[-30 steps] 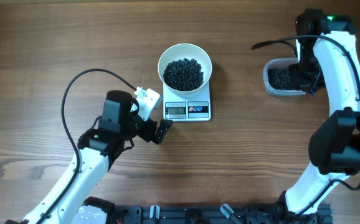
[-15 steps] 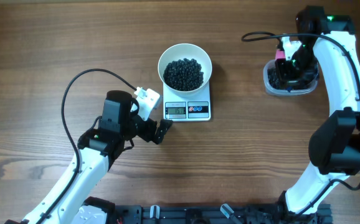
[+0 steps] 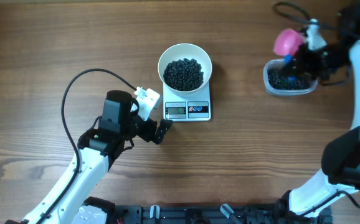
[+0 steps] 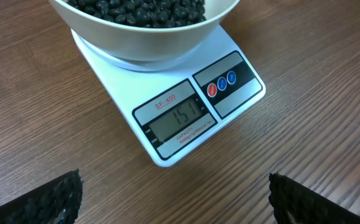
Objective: Scoop item into bowl and weigh 150g on scale
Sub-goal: 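Lay the pink scoop in the tub and open the right gripper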
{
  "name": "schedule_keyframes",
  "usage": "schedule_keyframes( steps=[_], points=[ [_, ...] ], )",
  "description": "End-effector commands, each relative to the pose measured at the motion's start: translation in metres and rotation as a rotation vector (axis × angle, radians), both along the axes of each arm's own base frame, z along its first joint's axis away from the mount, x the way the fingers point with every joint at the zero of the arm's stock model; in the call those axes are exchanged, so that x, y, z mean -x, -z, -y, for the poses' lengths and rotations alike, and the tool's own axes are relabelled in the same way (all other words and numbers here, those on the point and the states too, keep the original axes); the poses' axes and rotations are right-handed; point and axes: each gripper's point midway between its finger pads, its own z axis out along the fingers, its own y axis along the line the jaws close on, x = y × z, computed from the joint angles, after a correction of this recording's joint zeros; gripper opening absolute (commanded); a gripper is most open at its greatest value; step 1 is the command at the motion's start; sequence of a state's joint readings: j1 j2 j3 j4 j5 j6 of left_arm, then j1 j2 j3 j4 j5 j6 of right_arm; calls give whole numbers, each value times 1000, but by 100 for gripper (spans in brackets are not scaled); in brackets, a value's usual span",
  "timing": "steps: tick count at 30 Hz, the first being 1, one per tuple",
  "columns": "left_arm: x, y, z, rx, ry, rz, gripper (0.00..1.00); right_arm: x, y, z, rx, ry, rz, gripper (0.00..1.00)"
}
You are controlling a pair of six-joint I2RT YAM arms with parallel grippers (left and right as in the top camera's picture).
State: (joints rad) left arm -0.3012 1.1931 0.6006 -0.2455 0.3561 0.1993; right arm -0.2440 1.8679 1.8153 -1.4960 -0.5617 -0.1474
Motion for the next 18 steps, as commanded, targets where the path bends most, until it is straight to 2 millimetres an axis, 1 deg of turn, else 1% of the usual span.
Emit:
schedule_keyframes(
  steps=[1, 2, 4, 6, 8, 9, 11, 14, 15, 18],
  points=[
    [0, 1, 0, -2, -4, -2, 100, 19, 5, 16, -122, 116, -73, 4],
    [0, 1, 0, -2, -4, -2, 100, 23, 14, 21, -130, 138, -93, 4],
    [0, 1, 0, -2, -4, -2, 100, 23, 27, 26, -173, 169, -93, 4],
    [0, 1, 0, -2, -4, -2, 100, 22, 34, 21, -242, 183, -82, 4],
    [0, 1, 0, -2, -4, -2, 100, 24, 44, 18, -250, 186, -95, 5],
    [0, 1, 0, -2, -4, -2, 100, 24, 49, 18, -250, 195, -98, 11],
    [0, 1, 0, -2, -4, -2, 100, 19, 59, 20, -253, 250, -111, 16],
    [0, 1, 0, -2, -4, -2, 100, 16, 59, 18, -279, 262, -105, 37],
    [0, 1, 0, -2, -4, -2, 100, 17, 59, 18, -280, 263, -108, 40],
    [0, 1, 0, -2, -4, -2, 100, 18, 59, 17, -283, 264, -117, 40]
  ],
)
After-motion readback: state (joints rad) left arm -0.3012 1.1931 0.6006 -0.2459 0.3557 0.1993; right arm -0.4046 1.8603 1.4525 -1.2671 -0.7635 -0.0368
